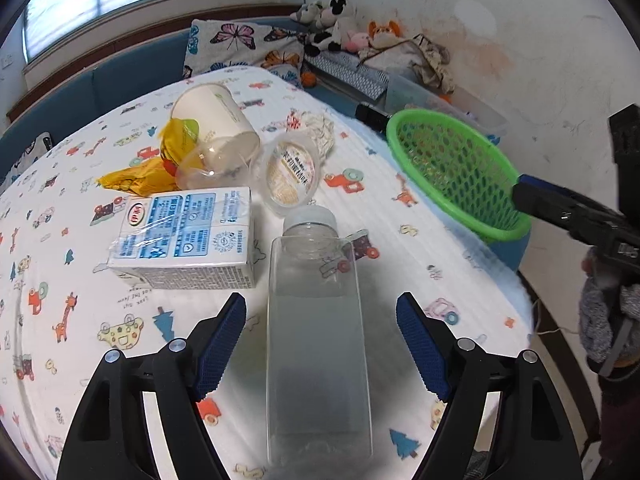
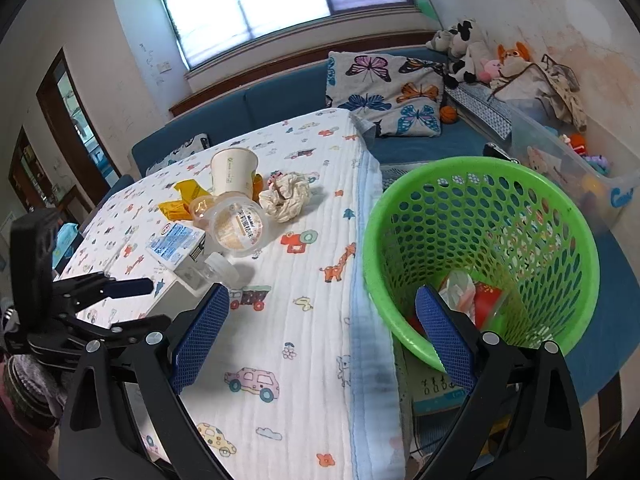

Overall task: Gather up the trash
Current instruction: 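Move the left gripper to the clear plastic bottle and grasp it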

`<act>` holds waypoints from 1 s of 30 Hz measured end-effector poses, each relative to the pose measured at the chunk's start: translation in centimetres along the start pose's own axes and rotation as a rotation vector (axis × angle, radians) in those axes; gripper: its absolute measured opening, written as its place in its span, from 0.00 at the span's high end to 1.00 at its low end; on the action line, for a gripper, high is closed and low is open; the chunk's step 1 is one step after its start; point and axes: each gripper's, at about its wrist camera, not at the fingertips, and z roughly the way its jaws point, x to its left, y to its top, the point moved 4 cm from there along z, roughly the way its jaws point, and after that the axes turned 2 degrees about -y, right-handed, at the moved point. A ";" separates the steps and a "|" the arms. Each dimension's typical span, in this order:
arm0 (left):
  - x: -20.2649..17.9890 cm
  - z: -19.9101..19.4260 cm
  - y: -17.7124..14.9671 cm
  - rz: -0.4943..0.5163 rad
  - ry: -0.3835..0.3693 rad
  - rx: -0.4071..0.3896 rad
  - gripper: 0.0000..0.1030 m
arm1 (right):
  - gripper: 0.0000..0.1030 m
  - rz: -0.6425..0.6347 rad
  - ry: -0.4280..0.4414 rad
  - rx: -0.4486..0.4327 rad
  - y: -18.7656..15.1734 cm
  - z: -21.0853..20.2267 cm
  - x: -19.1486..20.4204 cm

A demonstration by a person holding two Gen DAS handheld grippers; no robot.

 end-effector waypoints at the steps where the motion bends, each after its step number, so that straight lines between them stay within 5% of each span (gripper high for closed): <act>1: 0.0 0.4 0.1 0.003 0.014 0.008 0.27 | 0.09 0.001 0.000 0.001 0.0 0.1 -0.1; 9: 0.2 2.9 0.3 -0.005 0.059 0.065 0.32 | 0.09 0.013 0.003 0.012 -0.2 0.5 -0.7; 15: 0.1 3.9 0.2 -0.014 0.057 0.084 0.48 | 0.09 0.009 0.003 0.022 -0.4 0.9 -0.6; 30: 0.4 -0.8 -0.6 -0.033 0.012 -0.005 0.49 | 0.09 -0.018 0.024 0.041 0.2 2.4 1.0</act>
